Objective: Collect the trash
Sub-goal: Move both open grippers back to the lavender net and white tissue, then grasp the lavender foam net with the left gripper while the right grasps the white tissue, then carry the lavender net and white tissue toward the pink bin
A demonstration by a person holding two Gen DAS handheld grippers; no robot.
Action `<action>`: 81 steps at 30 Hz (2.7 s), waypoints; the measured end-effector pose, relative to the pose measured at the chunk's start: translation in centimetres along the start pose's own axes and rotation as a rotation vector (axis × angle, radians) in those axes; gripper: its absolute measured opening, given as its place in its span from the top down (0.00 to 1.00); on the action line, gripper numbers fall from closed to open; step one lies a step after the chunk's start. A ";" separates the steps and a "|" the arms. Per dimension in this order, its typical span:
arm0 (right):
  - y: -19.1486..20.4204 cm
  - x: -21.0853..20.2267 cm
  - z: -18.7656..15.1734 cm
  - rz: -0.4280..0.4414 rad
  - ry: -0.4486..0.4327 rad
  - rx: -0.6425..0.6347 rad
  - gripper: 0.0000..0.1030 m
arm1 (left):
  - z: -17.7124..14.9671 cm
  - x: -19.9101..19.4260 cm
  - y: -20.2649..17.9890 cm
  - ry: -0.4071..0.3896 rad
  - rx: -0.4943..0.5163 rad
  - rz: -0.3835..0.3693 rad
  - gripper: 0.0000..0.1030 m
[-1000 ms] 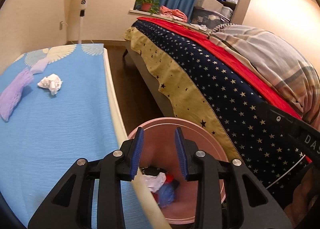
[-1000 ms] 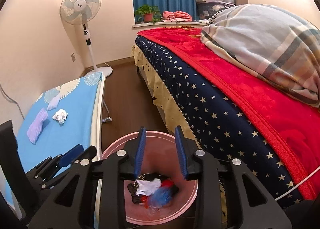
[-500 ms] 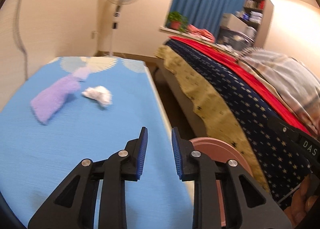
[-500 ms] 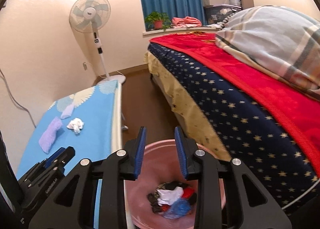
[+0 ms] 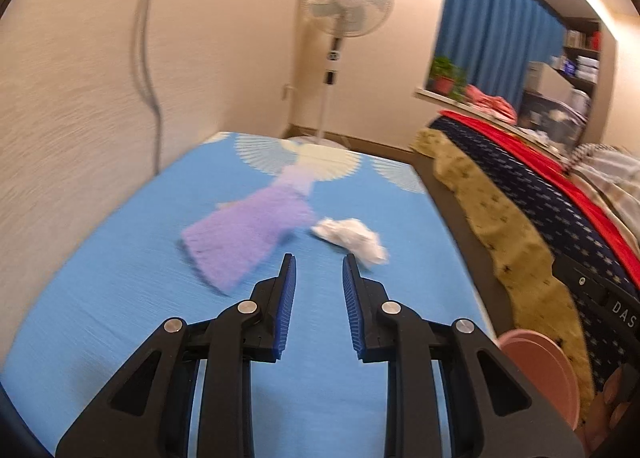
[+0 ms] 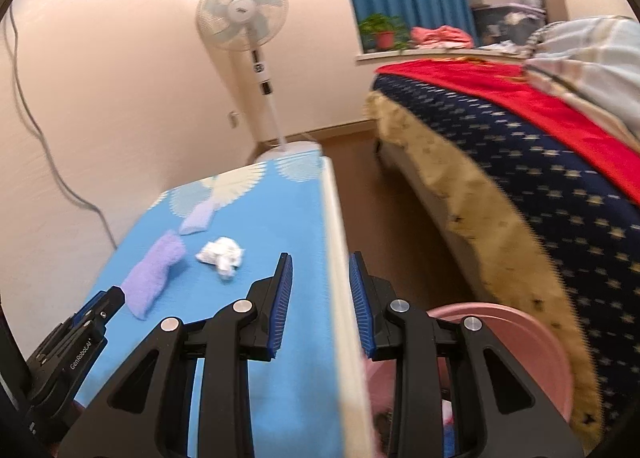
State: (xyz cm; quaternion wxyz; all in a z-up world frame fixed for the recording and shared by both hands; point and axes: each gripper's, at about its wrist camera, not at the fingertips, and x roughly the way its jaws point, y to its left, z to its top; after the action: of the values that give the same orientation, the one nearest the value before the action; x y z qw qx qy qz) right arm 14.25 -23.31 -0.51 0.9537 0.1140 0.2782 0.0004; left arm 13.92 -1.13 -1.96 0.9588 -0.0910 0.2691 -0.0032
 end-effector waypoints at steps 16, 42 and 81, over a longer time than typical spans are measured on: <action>6.5 12.9 0.4 0.161 0.175 -0.064 0.56 | 3.0 7.8 9.2 0.082 -0.208 0.173 0.47; 6.9 11.7 0.1 0.158 0.261 -0.099 0.93 | 3.4 7.7 6.1 0.181 -0.136 0.023 0.94; -4.3 -14.0 0.1 -0.026 -0.015 -0.025 0.93 | -0.8 -10.5 -5.8 0.051 0.097 -0.154 0.94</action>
State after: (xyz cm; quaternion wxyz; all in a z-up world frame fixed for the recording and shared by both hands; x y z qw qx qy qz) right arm 2.22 -28.46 6.05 0.9571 0.0983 0.2723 -0.0094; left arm 4.79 -6.36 3.78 0.9518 -0.0647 0.2853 -0.0921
